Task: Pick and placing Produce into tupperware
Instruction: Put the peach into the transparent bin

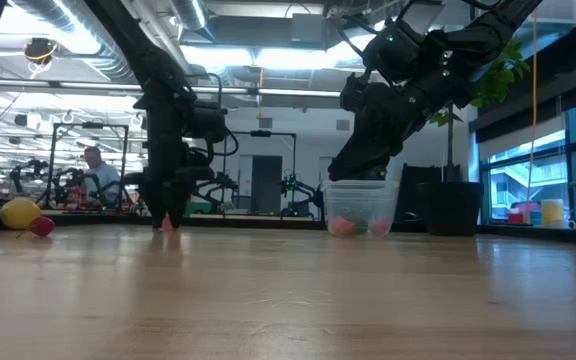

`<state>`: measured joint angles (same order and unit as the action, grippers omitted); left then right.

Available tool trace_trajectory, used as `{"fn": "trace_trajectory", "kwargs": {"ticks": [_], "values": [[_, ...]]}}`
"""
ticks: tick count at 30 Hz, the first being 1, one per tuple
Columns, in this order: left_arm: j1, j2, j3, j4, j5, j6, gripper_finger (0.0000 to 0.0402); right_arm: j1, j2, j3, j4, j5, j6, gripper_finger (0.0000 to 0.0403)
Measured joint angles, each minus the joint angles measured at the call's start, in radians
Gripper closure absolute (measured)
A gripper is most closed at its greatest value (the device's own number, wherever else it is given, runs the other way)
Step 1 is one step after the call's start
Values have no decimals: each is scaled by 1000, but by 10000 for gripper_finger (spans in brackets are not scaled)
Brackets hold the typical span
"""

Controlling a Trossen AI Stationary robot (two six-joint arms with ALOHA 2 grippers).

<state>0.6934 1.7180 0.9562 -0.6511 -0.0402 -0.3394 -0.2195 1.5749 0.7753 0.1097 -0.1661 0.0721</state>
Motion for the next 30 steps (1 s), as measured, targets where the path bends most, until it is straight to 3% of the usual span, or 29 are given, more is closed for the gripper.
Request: {"fn": "trace_trajectory", "kwargs": {"ticks": [30], "values": [[-3, 0, 0, 16, 0, 9, 223, 0, 0, 0, 0, 0, -2, 251]]}}
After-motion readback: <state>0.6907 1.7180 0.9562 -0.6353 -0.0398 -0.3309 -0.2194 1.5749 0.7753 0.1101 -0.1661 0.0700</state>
